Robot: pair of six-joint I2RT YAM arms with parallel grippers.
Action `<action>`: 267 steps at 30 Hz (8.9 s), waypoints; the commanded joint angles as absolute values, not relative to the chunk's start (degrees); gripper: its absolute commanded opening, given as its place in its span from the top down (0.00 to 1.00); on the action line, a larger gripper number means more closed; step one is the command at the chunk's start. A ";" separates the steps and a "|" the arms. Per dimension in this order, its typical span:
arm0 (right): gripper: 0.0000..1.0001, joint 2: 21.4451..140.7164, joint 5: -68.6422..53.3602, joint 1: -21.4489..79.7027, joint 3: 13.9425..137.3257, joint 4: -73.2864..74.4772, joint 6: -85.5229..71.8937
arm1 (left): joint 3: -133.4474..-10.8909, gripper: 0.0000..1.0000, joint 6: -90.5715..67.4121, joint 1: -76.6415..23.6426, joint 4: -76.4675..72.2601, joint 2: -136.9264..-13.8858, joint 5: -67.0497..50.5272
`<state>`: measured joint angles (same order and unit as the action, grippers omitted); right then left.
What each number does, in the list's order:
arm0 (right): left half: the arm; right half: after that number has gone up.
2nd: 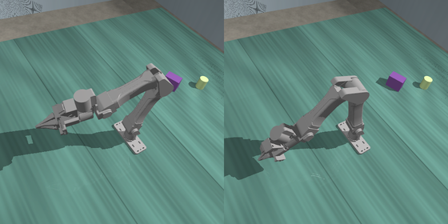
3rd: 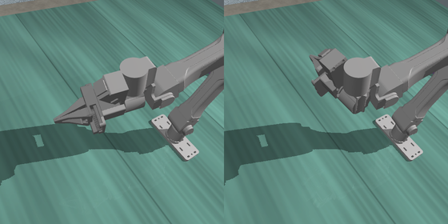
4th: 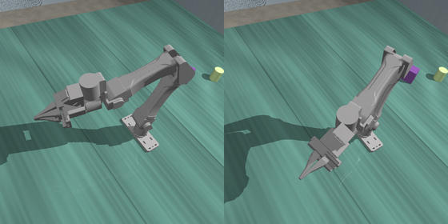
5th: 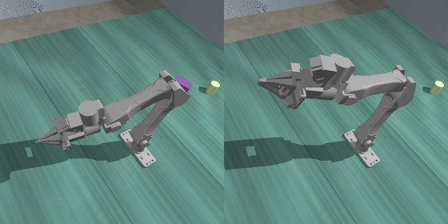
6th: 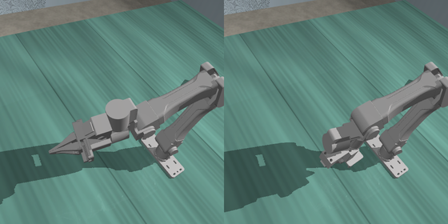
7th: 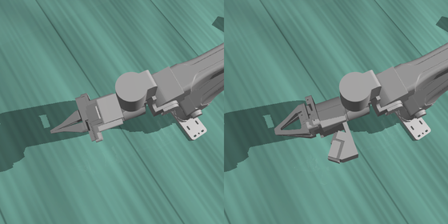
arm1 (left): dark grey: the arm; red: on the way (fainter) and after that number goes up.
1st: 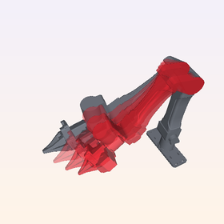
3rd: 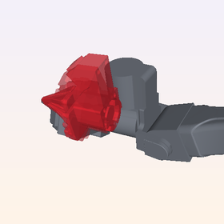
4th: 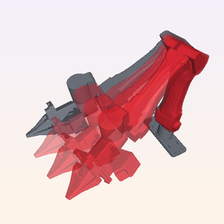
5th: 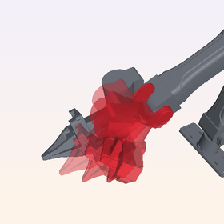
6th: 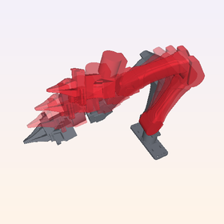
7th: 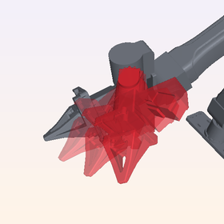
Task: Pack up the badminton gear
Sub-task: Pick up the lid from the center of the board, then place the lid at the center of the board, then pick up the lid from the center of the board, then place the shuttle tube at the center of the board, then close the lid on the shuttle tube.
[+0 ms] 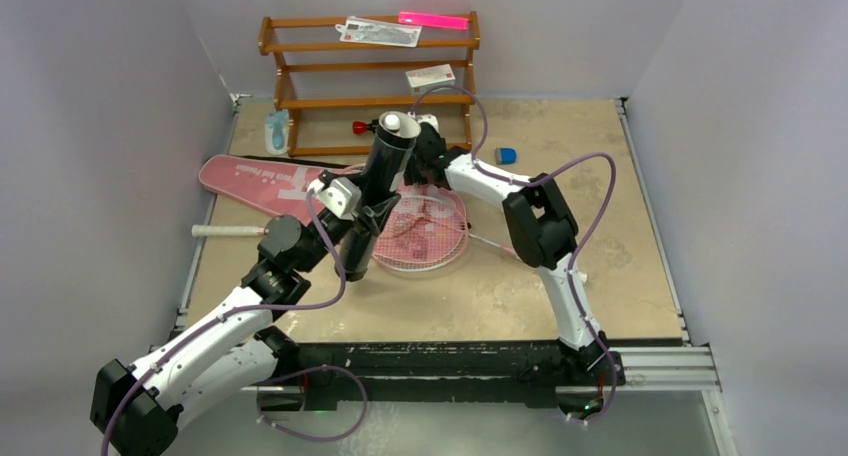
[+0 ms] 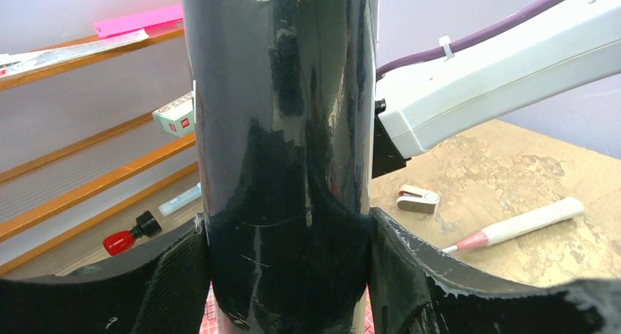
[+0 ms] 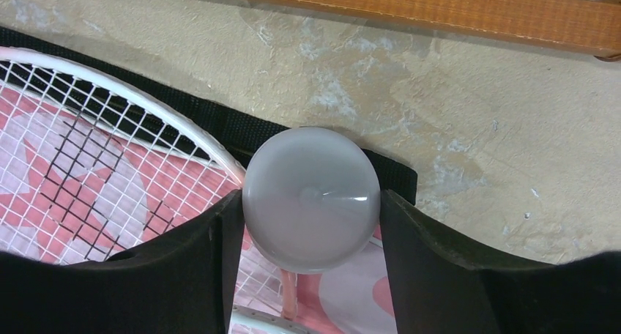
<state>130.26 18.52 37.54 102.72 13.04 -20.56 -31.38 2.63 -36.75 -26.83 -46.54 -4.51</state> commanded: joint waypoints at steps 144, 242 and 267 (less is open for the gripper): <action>1.00 46.57 44.80 33.57 73.17 45.91 -23.45 | -38.49 0.55 -7.90 -57.83 -98.92 -93.70 -14.02; 1.00 71.63 -7.88 33.60 113.64 59.15 -12.37 | -37.77 0.23 1.85 -57.83 -49.04 -72.37 -8.10; 0.94 72.10 -9.65 33.63 110.23 58.03 -11.34 | -60.14 0.24 -20.46 -57.74 -9.66 -51.45 1.81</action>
<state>72.38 -7.79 33.69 110.32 58.50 -12.51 -53.87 -14.22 -57.78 -16.78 -50.00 0.54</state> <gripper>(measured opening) 0.039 0.751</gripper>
